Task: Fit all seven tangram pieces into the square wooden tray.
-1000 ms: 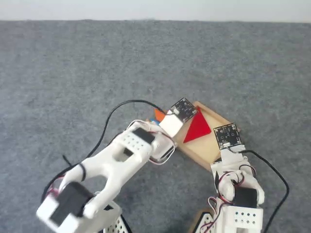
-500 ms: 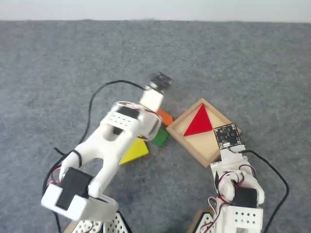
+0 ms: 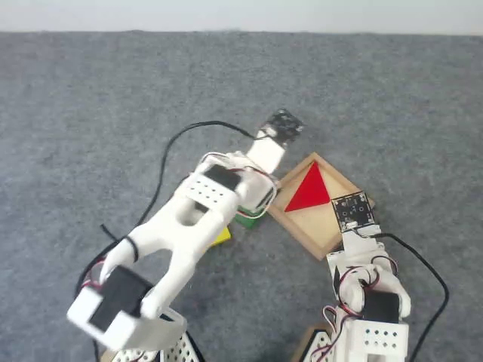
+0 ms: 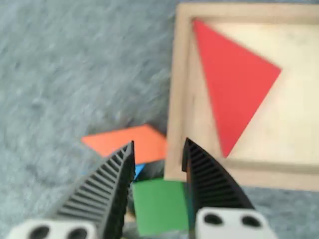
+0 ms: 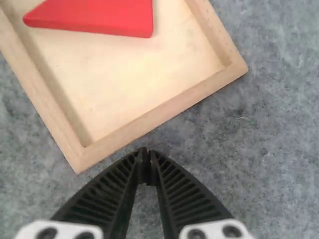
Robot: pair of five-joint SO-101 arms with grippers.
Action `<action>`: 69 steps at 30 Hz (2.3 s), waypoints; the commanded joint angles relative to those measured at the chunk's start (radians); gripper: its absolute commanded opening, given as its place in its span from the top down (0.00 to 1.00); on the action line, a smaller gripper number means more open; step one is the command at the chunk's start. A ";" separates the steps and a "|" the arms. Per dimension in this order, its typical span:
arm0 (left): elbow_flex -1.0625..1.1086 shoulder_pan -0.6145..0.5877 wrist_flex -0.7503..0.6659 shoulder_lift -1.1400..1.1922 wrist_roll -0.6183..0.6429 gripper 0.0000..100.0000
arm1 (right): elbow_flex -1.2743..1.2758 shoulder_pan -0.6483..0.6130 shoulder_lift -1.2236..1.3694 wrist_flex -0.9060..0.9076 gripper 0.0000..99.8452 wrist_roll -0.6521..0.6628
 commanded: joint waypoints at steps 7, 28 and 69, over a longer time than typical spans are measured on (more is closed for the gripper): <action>-0.334 0.023 0.095 0.350 -0.005 0.85 | 0.018 -0.008 -0.022 0.013 0.99 -0.002; -0.315 -0.020 0.353 0.345 0.272 0.99 | 0.018 -0.008 -0.022 0.013 0.99 -0.002; -0.004 0.058 -0.055 0.100 0.124 0.83 | 0.018 -0.008 -0.022 0.013 0.99 -0.002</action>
